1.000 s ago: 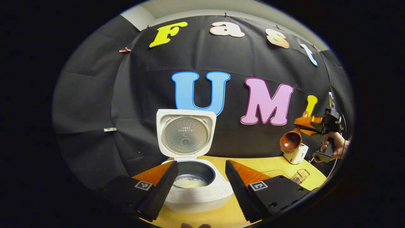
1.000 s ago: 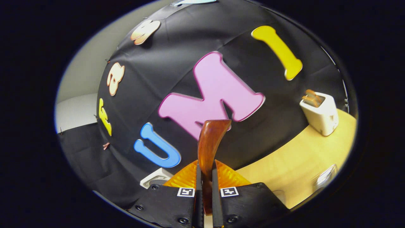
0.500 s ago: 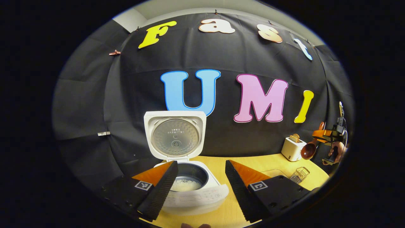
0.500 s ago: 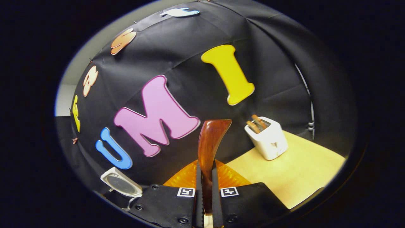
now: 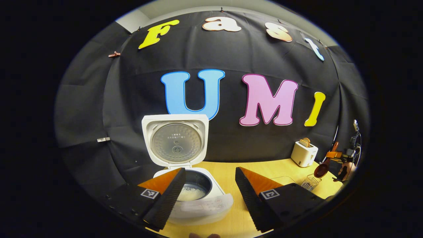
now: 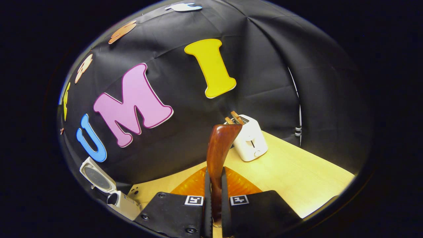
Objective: Close the left gripper, press the button to open the rice cooker; take a wooden spoon from the chopstick holder with the right hand, scoop a spoonful of rice and pour it into the rice cooker, then put the wooden spoon back into the chopstick holder.
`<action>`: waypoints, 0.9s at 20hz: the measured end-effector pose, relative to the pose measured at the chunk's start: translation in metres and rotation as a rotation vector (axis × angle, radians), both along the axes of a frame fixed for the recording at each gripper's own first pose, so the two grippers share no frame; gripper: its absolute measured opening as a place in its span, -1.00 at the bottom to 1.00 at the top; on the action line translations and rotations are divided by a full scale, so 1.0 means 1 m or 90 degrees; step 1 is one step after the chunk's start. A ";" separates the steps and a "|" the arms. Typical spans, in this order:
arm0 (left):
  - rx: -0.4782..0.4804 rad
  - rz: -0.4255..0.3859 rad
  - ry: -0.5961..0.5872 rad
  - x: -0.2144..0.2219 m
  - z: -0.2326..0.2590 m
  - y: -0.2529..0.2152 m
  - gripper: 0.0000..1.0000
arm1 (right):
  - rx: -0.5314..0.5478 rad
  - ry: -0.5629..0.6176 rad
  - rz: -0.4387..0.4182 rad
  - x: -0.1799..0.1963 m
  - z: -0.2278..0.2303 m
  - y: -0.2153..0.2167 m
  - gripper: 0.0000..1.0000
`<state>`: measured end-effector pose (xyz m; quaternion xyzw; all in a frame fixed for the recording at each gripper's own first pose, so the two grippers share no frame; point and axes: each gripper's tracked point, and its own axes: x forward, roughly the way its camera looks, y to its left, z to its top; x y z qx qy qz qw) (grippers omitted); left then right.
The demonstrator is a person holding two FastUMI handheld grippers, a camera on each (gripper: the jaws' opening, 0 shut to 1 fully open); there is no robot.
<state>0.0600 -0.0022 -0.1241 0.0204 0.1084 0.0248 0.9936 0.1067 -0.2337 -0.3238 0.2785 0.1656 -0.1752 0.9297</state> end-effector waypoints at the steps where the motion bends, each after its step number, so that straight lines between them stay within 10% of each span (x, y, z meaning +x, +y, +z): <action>1: 0.002 -0.002 0.002 0.000 0.000 -0.001 0.91 | -0.010 0.009 -0.001 0.000 -0.008 0.002 -0.70; 18: 0.008 -0.008 0.009 -0.003 0.001 0.006 0.91 | -0.039 0.101 -0.038 -0.027 -0.074 0.016 -0.62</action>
